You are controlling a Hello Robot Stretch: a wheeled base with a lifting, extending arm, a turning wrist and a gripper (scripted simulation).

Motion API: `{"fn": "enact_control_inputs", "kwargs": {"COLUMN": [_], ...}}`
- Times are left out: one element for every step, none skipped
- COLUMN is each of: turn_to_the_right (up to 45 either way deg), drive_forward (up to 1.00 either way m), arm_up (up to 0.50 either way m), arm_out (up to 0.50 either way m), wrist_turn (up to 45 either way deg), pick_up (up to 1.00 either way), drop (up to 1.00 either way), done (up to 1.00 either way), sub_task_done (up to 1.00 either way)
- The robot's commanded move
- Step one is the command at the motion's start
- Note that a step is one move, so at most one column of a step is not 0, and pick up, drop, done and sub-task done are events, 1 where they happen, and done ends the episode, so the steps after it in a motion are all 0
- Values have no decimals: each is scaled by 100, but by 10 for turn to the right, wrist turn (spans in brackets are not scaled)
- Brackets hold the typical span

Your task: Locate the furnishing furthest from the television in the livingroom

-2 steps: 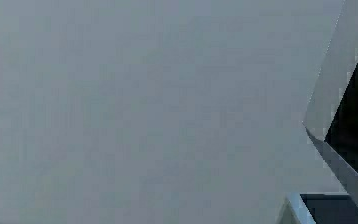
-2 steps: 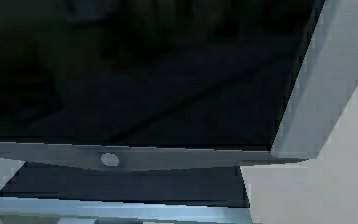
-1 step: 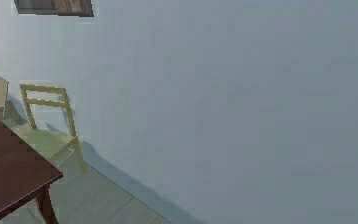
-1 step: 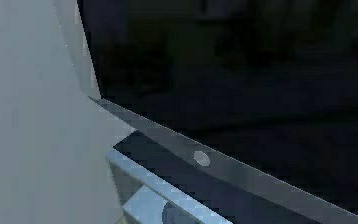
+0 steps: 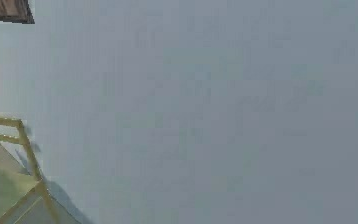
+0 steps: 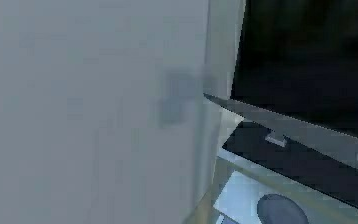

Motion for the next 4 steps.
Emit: {"fn": "enact_control_inputs", "kwargs": {"turn_to_the_right": [450, 450, 450, 330], "drive_forward": [0, 0, 0, 0], "arm_up": [0, 0, 0, 0], "arm_out": [0, 0, 0, 0], "wrist_turn": [0, 0, 0, 0], "pick_up": [0, 0, 0, 0], "drop": [0, 0, 0, 0], "done": [0, 0, 0, 0], "sub_task_done": [0, 0, 0, 0]}}
